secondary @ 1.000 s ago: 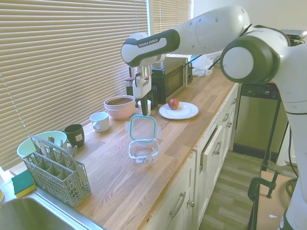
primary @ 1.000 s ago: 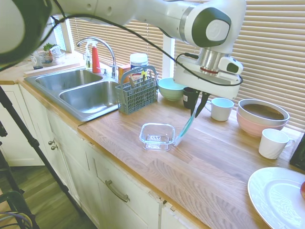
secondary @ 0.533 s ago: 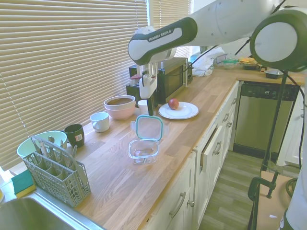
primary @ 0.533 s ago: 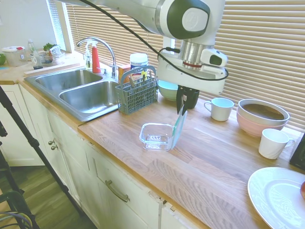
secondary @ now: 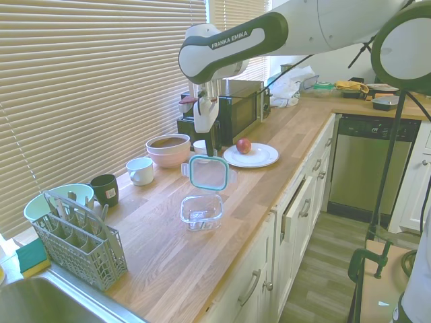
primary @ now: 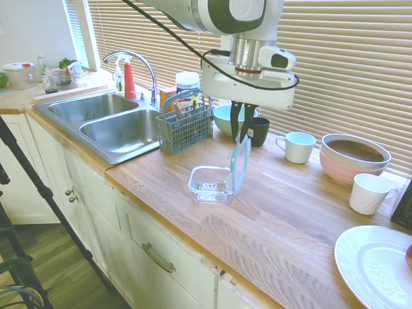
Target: Cover the lid of the food container
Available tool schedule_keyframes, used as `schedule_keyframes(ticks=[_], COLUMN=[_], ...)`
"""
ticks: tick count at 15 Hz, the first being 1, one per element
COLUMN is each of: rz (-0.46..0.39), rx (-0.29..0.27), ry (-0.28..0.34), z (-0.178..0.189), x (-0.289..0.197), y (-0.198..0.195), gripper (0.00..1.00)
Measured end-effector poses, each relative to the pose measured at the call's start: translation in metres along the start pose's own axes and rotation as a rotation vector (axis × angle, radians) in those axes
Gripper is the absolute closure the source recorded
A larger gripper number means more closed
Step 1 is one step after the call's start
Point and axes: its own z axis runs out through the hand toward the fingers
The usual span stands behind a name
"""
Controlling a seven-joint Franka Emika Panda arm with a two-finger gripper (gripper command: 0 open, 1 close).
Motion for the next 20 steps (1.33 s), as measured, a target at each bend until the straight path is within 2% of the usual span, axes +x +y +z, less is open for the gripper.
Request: schedule_keyframes(ticks=[4,7,12,20], rz=[-0.017,-0.036,-0.065,-0.118], rx=[-0.022,-0.059,-0.129,-0.215], ry=[0.002,0.002,0.000,0.037], z=[0.002,0.009,0.059,0.102], x=[-0.005,-0.011,-0.034,-0.082], y=[-0.026,-0.047,-0.093,-0.131], gripper=[1.00,1.00,1.00,1.00])
